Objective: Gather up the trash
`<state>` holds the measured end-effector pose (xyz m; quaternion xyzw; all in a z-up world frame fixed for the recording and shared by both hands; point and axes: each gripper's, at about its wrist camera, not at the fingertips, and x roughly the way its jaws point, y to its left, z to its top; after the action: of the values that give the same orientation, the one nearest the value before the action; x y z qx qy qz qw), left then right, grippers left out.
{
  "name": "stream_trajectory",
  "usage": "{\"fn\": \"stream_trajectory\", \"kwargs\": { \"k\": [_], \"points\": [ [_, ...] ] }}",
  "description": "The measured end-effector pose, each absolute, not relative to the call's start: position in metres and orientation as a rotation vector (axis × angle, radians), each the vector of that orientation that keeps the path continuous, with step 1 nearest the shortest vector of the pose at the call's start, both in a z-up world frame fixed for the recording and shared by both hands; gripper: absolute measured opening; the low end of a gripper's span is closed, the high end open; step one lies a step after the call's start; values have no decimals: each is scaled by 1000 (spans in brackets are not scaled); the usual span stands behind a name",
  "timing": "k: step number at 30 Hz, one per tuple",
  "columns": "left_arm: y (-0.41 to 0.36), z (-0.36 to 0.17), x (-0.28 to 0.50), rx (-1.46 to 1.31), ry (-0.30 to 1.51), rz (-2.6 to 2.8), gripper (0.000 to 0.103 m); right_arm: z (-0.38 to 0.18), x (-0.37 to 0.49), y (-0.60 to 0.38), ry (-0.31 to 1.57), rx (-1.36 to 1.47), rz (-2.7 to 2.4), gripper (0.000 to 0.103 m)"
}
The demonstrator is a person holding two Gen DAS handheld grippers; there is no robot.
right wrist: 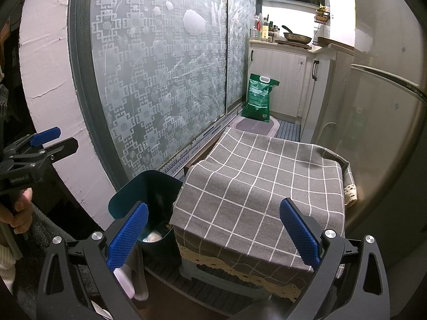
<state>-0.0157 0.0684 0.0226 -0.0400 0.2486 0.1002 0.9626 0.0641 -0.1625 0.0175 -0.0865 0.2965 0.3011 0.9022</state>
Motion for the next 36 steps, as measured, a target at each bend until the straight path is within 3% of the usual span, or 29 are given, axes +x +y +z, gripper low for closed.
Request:
{"fn": "stream_trajectory", "kwargs": {
  "k": [36],
  "points": [
    [67, 23, -16, -81, 504, 198, 100, 18, 64, -163, 613, -182, 623, 100]
  ]
}}
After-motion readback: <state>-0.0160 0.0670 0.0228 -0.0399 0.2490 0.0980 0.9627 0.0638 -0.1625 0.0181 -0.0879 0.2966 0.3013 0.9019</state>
